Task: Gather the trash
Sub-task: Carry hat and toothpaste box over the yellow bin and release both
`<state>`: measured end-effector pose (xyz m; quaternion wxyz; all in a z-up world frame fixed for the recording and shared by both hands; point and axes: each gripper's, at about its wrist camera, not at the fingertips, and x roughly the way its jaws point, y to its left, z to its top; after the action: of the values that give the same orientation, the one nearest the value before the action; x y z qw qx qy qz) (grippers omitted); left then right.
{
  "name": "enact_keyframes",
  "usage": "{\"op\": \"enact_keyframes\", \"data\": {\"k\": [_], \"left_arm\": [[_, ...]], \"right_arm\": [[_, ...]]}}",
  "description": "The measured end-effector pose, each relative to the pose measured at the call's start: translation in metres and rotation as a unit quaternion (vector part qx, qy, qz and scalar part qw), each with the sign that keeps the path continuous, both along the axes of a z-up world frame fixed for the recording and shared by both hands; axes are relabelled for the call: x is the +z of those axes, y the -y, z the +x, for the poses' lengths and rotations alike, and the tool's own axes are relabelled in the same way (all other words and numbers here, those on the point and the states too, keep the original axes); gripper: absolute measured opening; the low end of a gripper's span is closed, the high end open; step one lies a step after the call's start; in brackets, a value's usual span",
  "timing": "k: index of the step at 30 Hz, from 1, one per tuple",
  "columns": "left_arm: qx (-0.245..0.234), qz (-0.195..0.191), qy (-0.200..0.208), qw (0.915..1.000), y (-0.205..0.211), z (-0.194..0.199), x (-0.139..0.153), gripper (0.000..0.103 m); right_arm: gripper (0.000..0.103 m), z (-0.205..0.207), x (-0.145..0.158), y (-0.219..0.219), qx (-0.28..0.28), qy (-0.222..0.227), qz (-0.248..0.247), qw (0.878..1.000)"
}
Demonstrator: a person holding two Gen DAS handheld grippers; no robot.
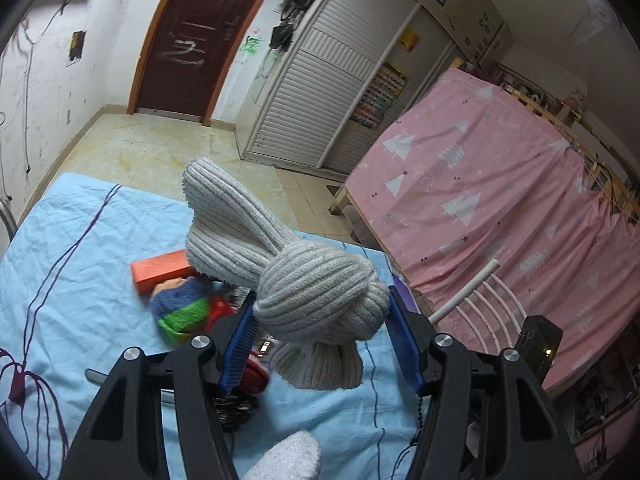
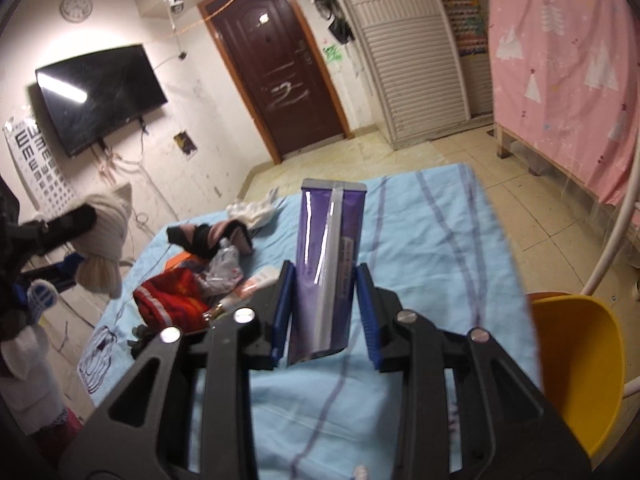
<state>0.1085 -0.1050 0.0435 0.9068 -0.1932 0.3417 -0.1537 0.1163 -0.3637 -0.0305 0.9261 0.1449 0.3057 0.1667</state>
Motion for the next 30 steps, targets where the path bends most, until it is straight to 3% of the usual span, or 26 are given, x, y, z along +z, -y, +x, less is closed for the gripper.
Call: {"op": "enact_keyframes", "data": {"k": [11,20,30], "left_arm": [[-0.095,0.053,0.01,0.994,0.115,-0.003,-0.003,0.052],[-0.197,0.021,-0.004,0.9802,0.205,0.005,-0.028,0.052],[-0.253,0.033,-0.022,0.9666,0.289,0.012,-0.052,0.054]], "right_arm": [[0.03,-0.051,0.023,0.086,-0.087,0.055,0.002,0.995],[0.03,-0.079,0.017,0.139,-0.142,0.067,-0.002,0.988],[0.03,-0.089,0.006,0.187,-0.19,0.067,0.011,0.98]]}}
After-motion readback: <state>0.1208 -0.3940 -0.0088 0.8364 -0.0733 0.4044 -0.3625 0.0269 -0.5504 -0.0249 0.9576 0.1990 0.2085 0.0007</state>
